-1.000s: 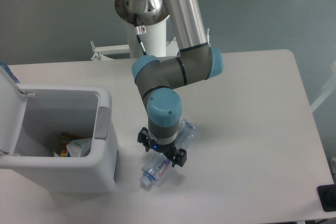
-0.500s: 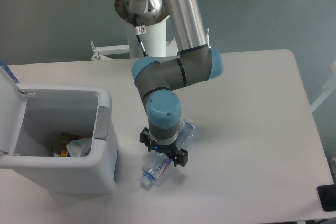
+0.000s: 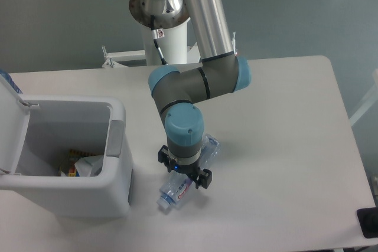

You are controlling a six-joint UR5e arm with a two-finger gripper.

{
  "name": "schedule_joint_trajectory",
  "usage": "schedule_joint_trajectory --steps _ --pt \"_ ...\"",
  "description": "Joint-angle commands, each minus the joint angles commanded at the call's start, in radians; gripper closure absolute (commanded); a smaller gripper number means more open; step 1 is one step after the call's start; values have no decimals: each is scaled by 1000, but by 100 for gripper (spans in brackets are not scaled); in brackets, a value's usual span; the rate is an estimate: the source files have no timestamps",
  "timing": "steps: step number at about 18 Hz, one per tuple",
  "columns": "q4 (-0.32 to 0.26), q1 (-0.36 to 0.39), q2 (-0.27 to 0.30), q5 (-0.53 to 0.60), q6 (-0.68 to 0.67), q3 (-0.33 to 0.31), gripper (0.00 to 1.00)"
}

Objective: Place the trash in the trash can
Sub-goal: 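Lower the gripper around the bottle's middle and close on it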

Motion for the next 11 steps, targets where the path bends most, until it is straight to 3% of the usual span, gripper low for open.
schedule_joint_trajectory --steps 11 --pt "0 -2 -2 2 0 0 32"
